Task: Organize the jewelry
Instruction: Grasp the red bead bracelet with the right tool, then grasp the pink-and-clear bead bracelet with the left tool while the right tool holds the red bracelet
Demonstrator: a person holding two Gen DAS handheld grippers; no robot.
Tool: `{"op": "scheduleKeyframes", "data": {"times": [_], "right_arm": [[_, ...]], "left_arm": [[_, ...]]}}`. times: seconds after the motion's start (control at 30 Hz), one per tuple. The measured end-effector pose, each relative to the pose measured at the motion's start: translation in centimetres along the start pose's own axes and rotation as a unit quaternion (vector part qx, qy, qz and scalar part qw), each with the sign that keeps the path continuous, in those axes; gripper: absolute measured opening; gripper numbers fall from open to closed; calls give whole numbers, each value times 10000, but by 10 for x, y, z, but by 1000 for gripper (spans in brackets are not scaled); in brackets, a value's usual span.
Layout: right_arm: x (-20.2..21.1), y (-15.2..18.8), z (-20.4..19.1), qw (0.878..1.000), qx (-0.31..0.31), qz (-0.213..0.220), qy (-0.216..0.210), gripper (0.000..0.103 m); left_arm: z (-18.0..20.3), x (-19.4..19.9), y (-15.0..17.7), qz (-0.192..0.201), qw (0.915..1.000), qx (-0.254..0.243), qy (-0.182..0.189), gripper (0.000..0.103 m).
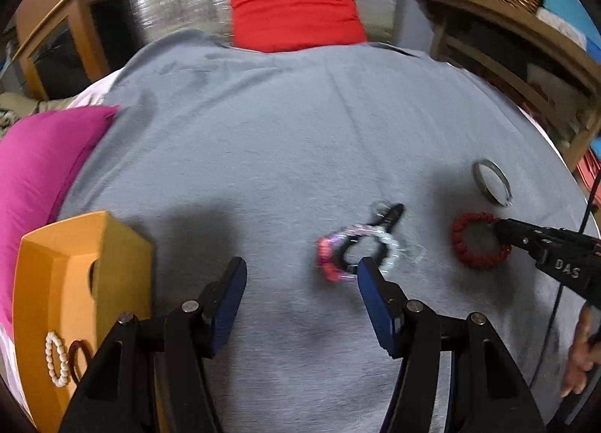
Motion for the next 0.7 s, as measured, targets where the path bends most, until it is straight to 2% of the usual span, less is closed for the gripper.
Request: {"op": "scheduleKeyframes", "data": {"times": [0.13, 0.4, 0.57, 0.6, 0.63, 0.7], "right_arm": [[6, 8, 19, 9982, -402, -343, -273, 10], [9, 17, 30, 9953, -637, -507, -526, 11], [19, 23, 34, 9945, -667, -528, -603, 11], [20, 24, 34, 9944, -673, -533, -616, 11], [21, 25, 34, 9944, -668, -531, -625, 11], [23, 27, 35, 9946, -640, -529, -628, 11]], "left_arm": [[21, 1, -1, 40, 9994, -177, 293, 62], [33, -19, -3, -76, 9956, 518, 776, 62], [40, -38, -2, -148, 9943, 703, 789, 62], [41, -40, -2, -119, 9948, 697, 739, 60], [42, -42, -3, -121, 9947, 713, 726, 52], [41, -41, -3, -80, 9951, 737, 648, 42]]}}
Point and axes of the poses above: each gripper's, at about its wrist camera, not at the fingertips, and x roughly against the way its jaws point, z to its right, y to its underside, the point moved 1 cm from there along -x, roughly the way its jaws point, and after that the axes turned 13 degrees about z, right-handed, at the moved point
